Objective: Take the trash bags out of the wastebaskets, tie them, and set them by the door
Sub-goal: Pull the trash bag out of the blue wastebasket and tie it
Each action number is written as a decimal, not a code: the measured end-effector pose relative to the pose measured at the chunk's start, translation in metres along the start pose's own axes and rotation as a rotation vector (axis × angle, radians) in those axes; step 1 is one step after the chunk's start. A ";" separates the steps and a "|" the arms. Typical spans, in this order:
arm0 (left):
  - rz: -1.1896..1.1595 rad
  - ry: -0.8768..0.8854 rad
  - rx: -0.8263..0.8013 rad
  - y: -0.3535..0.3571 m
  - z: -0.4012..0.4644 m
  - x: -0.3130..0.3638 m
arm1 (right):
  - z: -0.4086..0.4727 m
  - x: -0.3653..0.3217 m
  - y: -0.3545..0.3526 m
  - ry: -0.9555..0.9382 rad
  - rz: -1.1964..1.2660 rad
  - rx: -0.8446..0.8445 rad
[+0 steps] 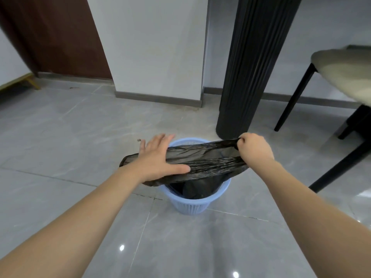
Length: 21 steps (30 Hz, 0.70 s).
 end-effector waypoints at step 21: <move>0.350 -0.479 -0.097 0.034 0.009 -0.018 | -0.035 -0.026 0.031 -0.051 -0.483 -0.491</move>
Point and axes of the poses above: each hand's wrist, its own z-axis towards the middle knuckle, its own y-axis out of the palm, x = y × z, the point moved 2 cm from there along z, towards the middle knuckle, and after that the axes turned 2 degrees about -y, right-handed, at the moved point
